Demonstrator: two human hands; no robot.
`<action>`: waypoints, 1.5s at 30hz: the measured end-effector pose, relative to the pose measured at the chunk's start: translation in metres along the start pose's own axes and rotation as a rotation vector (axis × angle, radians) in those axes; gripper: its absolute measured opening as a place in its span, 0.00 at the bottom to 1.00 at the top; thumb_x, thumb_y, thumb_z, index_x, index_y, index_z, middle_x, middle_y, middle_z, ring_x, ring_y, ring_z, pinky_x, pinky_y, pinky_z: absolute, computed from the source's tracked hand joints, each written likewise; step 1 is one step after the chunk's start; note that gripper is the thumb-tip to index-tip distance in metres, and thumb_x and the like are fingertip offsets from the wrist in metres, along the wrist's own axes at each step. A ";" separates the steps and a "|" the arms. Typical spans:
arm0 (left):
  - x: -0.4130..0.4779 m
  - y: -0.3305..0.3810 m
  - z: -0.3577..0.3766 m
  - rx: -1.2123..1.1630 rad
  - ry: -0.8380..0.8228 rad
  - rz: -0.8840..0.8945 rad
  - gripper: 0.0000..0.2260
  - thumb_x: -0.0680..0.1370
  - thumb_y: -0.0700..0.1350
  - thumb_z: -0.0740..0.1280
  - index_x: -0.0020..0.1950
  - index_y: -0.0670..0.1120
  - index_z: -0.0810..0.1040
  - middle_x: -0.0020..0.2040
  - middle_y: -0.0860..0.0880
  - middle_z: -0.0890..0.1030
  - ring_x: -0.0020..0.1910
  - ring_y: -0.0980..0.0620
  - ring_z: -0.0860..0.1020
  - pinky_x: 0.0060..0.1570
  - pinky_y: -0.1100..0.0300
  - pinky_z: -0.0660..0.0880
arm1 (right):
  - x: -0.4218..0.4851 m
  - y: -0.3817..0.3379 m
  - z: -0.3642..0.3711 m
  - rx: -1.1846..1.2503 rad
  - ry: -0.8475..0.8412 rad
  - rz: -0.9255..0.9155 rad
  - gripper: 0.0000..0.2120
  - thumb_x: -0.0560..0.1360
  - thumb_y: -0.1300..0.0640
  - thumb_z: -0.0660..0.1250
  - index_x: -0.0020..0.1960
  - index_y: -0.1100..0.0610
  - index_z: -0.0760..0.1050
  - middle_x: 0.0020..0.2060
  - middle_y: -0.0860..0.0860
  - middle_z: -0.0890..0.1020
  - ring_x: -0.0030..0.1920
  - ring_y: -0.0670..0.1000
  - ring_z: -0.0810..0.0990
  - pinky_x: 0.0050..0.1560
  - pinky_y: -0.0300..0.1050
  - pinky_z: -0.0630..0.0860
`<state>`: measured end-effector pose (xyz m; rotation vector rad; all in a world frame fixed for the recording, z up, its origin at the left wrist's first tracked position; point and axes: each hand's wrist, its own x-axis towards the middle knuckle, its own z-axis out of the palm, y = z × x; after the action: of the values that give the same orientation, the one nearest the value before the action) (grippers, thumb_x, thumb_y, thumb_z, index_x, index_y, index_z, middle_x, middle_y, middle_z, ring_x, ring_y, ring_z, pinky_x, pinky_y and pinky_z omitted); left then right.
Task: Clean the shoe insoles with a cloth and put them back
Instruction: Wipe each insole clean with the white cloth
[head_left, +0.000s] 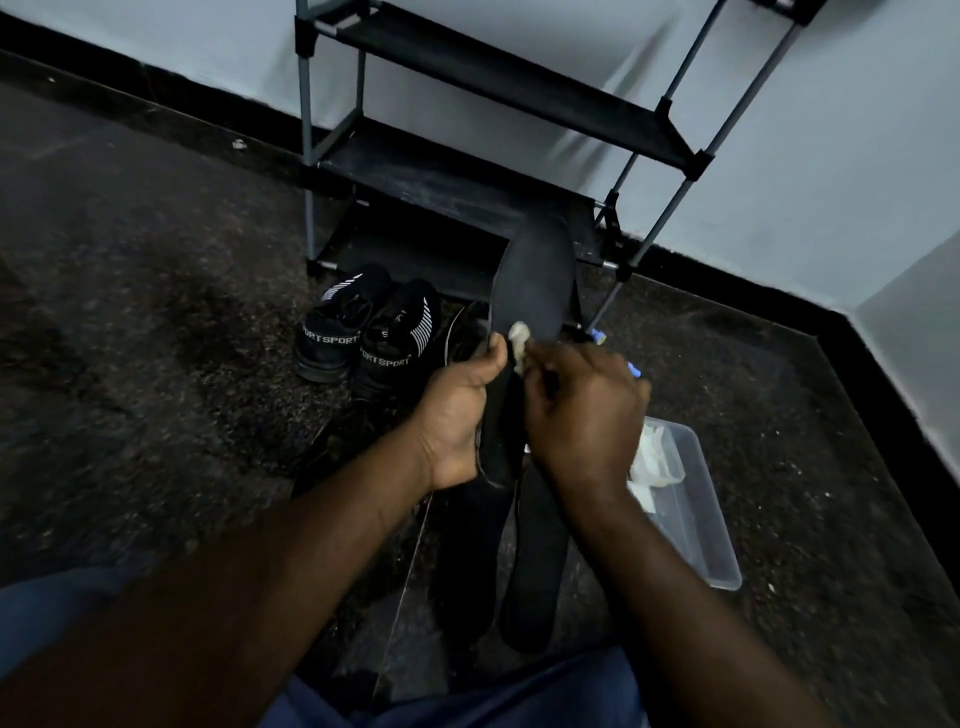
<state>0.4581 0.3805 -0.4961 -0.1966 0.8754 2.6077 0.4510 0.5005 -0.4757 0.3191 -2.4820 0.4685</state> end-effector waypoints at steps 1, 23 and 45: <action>0.000 -0.003 0.001 0.016 -0.003 0.008 0.23 0.85 0.56 0.57 0.78 0.48 0.71 0.61 0.43 0.83 0.52 0.47 0.84 0.48 0.54 0.83 | 0.010 0.003 0.000 0.013 0.004 0.046 0.09 0.73 0.52 0.67 0.51 0.50 0.84 0.43 0.51 0.84 0.47 0.60 0.81 0.47 0.56 0.75; 0.008 -0.001 -0.010 0.136 0.049 0.017 0.38 0.77 0.74 0.54 0.69 0.46 0.80 0.64 0.41 0.82 0.63 0.44 0.81 0.58 0.52 0.79 | 0.007 -0.026 0.001 0.053 -0.087 0.064 0.15 0.74 0.49 0.62 0.54 0.47 0.85 0.43 0.50 0.83 0.46 0.59 0.81 0.46 0.53 0.73; 0.005 0.018 -0.009 -0.039 0.094 0.125 0.36 0.82 0.68 0.50 0.73 0.40 0.75 0.69 0.42 0.80 0.62 0.45 0.82 0.59 0.49 0.82 | -0.035 -0.040 -0.003 0.198 -0.177 -0.085 0.17 0.74 0.50 0.60 0.54 0.50 0.86 0.40 0.49 0.80 0.45 0.55 0.79 0.46 0.52 0.72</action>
<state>0.4462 0.3636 -0.4942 -0.2864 0.8959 2.7523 0.4931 0.4694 -0.4838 0.5655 -2.5840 0.6777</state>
